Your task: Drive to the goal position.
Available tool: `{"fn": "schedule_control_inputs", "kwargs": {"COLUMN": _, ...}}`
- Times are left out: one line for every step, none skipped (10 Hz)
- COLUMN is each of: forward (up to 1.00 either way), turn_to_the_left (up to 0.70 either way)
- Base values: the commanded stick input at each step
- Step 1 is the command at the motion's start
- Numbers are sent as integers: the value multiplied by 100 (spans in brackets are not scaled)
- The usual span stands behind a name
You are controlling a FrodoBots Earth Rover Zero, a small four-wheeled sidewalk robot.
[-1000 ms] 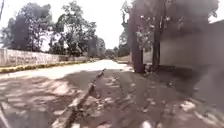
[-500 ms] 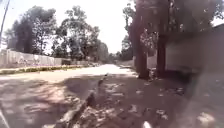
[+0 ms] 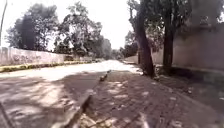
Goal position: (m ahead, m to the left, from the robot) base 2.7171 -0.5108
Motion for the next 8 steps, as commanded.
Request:
{"fn": "schedule_control_inputs", "kwargs": {"forward": 70, "turn_to_the_left": 0}}
{"fn": "schedule_control_inputs", "kwargs": {"forward": 70, "turn_to_the_left": 0}}
{"fn": "schedule_control_inputs", "kwargs": {"forward": 70, "turn_to_the_left": 0}}
{"fn": "schedule_control_inputs", "kwargs": {"forward": 70, "turn_to_the_left": 0}}
{"fn": "schedule_control_inputs", "kwargs": {"forward": 70, "turn_to_the_left": -6}}
{"fn": "schedule_control_inputs", "kwargs": {"forward": 70, "turn_to_the_left": -22}}
{"fn": "schedule_control_inputs", "kwargs": {"forward": 70, "turn_to_the_left": -33}}
{"fn": "schedule_control_inputs", "kwargs": {"forward": 70, "turn_to_the_left": -15}}
